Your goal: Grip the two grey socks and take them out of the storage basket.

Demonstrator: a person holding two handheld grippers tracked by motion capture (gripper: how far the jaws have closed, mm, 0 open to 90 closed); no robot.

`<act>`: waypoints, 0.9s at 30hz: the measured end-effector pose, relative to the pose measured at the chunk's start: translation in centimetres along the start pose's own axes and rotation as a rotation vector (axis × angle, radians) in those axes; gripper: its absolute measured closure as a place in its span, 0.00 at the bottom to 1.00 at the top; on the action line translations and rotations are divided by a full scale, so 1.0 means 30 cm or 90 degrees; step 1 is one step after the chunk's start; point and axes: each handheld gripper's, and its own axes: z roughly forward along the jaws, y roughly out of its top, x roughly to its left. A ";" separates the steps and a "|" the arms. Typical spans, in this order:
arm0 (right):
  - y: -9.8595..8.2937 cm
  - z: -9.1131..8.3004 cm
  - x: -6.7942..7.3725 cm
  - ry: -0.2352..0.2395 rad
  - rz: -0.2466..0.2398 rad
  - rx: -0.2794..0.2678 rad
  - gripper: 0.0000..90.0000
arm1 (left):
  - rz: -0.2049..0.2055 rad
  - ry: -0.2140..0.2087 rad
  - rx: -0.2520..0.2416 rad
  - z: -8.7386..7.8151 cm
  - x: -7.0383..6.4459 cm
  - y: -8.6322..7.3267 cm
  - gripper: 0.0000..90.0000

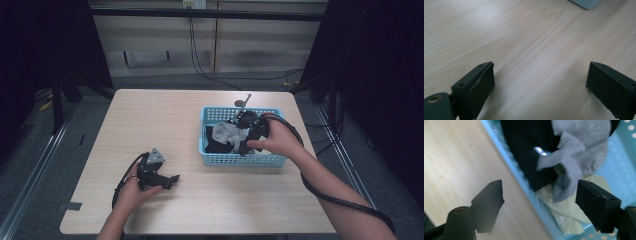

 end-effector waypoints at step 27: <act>0.064 0.206 -0.108 0.032 0.085 0.068 0.35 | 0.000 0.000 0.000 0.000 0.000 0.000 0.08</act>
